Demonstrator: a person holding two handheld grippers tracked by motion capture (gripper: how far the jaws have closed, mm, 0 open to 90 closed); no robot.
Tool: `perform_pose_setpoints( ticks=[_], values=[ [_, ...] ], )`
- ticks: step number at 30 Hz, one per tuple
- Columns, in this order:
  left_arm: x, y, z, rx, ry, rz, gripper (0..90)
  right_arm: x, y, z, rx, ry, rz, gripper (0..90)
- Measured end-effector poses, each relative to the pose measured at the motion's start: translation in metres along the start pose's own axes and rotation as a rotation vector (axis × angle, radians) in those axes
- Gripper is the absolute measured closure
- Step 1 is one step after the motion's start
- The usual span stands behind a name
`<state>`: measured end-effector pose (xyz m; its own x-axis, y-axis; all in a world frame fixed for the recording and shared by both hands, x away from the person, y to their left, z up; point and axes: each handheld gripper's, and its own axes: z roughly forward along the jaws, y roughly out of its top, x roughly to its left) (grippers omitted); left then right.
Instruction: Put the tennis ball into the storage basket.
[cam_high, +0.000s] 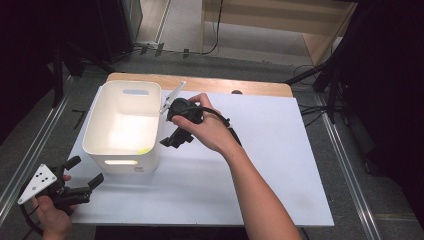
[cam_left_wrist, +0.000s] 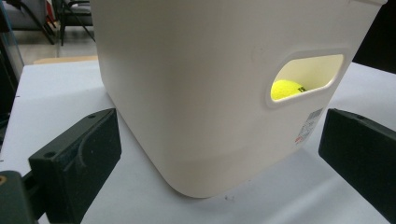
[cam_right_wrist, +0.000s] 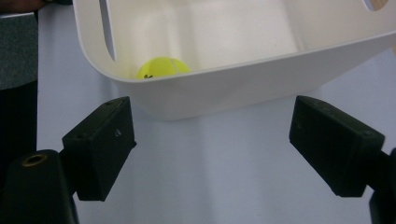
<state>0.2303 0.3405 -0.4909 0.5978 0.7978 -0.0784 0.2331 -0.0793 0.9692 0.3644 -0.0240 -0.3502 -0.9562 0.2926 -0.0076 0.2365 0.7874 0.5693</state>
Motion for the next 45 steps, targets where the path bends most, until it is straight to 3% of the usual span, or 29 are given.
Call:
perform_pose_setpoints(
  ticks=[13, 22, 24, 45],
  values=[
    [-0.001, 0.000, 0.001, 0.007, 0.004, 0.003, 0.0, -0.004, -0.035, -0.012, -0.039, -0.024, 0.029, 13.4],
    [-0.002, 0.000, 0.001, 0.012, 0.006, 0.011, 0.0, -0.006, -0.060, -0.021, -0.057, -0.035, 0.076, 13.4],
    [-0.002, 0.000, 0.001, 0.014, 0.006, 0.014, 0.0, -0.007, -0.065, -0.023, -0.072, -0.039, 0.066, 13.4],
    [-0.003, 0.000, 0.003, 0.023, 0.012, 0.022, 0.0, -0.007, -0.125, -0.039, -0.158, -0.071, 0.152, 13.4]
  ],
)
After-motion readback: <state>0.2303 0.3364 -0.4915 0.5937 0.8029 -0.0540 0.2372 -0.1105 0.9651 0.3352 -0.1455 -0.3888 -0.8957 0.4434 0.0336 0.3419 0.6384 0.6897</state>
